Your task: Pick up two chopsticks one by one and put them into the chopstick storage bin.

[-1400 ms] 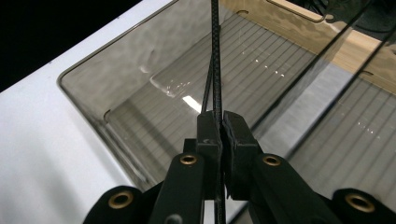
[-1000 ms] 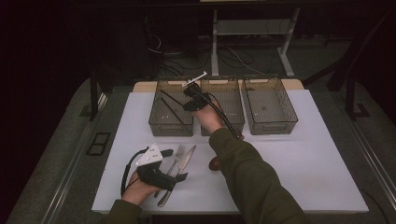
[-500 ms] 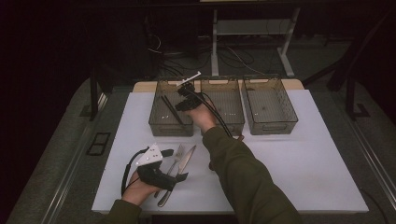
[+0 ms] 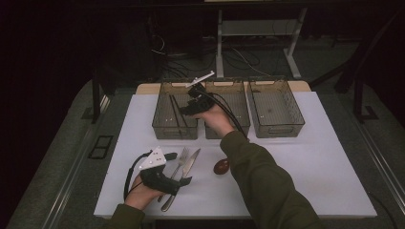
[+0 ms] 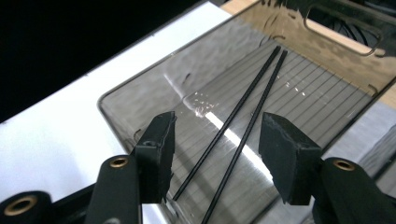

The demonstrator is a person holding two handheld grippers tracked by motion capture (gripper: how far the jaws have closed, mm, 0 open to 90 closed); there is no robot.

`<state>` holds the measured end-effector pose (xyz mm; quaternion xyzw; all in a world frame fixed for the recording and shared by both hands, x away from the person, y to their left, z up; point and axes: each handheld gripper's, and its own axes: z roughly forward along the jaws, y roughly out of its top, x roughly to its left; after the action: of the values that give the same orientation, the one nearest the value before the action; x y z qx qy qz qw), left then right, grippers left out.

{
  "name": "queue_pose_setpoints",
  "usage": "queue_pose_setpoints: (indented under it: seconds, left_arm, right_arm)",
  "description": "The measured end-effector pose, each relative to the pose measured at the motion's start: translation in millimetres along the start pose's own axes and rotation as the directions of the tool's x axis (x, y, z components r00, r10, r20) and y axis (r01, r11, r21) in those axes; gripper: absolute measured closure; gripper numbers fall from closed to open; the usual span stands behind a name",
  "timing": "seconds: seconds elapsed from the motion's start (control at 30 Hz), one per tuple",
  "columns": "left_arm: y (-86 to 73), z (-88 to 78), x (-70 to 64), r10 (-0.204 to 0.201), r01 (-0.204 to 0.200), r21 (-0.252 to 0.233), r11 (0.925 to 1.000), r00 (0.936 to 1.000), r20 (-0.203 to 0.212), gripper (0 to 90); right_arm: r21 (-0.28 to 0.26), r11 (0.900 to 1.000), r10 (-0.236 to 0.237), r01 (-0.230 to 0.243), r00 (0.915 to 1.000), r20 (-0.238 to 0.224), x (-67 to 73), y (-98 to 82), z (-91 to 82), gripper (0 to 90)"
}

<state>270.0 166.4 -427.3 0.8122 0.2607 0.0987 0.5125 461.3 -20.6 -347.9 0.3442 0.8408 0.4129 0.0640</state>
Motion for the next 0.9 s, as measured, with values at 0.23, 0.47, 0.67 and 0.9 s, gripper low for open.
queue_pose_setpoints:
  seconds: [0.23,0.47,0.67,0.9]
  left_arm:
    - [-0.6,-0.1,1.3,-0.001,0.001,-0.002,1.0000,1.0000,-0.010,0.0]
    - [-1.7,-1.5,2.7,-0.001,0.001,0.005,1.0000,0.9998,-0.018,0.0]
    - [-2.9,-4.5,4.7,-0.013,0.013,-0.001,0.9999,0.9994,-0.031,0.0]
    - [-2.5,-3.7,4.2,-0.007,0.007,0.009,0.9999,0.9994,-0.035,0.0]
  right_arm:
    - [-0.041,0.999,-0.031,0.030,0.9991,-0.030,-3.7,-13.4,-26.9,41.1]
    - [-0.065,0.997,-0.053,0.050,0.9974,-0.049,-6.1,-29.8,-49.3,39.1]
    - [-0.073,0.994,-0.080,0.075,0.9952,-0.057,-5.2,-44.4,-69.7,38.0]
    - [-0.098,0.992,-0.085,0.077,0.9930,-0.082,-4.8,-63.0,-93.1,38.8]
